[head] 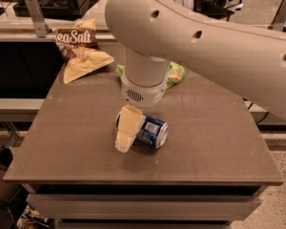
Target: Place pepsi can upright
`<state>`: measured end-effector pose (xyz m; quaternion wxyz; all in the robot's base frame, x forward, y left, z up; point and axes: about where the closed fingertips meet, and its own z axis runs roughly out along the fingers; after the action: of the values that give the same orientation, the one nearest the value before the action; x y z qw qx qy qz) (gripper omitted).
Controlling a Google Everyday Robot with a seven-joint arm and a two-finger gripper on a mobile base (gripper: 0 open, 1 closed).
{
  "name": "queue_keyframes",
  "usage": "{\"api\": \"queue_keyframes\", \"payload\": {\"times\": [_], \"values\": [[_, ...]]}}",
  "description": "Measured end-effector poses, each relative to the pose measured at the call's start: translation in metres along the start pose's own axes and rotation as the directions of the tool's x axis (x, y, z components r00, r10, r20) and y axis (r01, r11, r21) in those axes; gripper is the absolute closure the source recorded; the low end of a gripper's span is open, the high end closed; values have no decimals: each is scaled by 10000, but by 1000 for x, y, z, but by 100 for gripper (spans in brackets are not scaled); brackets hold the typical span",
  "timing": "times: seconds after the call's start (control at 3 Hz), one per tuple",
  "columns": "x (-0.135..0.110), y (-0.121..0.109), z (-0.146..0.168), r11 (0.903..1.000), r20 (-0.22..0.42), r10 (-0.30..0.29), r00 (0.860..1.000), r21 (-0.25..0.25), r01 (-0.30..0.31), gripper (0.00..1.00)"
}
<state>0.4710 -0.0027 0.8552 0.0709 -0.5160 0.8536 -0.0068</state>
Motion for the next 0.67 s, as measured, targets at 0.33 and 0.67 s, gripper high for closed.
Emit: {"api": "queue_keyframes", "payload": {"times": [0.33, 0.67], "values": [[-3, 0, 6, 9999, 13, -60, 10000, -97, 60, 15], [-3, 0, 5, 10000, 25, -57, 10000, -69, 57, 40]]}}
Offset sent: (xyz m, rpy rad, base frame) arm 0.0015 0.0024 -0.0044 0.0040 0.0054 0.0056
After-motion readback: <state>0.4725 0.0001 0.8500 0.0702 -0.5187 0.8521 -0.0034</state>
